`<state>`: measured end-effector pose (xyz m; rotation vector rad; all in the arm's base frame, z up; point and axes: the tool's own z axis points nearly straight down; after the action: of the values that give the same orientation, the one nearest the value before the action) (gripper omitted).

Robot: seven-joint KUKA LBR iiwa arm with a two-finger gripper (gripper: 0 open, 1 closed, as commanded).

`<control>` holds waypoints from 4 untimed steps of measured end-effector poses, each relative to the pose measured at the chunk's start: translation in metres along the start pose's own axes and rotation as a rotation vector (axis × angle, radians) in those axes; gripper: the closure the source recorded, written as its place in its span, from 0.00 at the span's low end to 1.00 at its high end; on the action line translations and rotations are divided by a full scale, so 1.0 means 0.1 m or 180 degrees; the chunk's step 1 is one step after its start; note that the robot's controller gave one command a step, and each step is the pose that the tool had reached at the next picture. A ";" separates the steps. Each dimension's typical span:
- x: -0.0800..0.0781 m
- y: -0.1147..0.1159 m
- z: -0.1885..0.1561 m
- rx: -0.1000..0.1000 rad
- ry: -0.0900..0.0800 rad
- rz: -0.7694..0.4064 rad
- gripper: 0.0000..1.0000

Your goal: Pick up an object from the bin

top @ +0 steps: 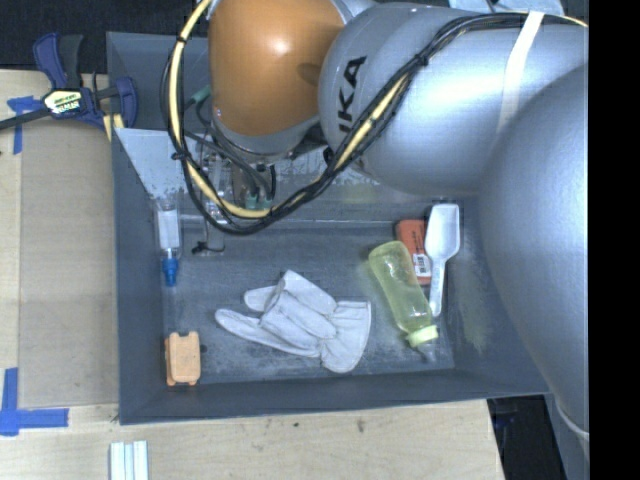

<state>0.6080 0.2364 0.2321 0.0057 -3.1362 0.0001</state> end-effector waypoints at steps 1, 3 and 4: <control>-0.02 -0.01 -0.06 -0.0006 -0.0027 0.0011 0.00; 0.03 -0.40 1.14 -0.0007 -0.0036 -0.0055 0.00; 0.03 -0.68 1.39 0.0004 0.0001 -0.0314 0.00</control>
Offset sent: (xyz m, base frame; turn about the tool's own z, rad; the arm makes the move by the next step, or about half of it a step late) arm -0.0028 -0.0350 -0.0669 -0.0952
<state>0.6047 0.1686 0.0934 0.1603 -3.1319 0.0015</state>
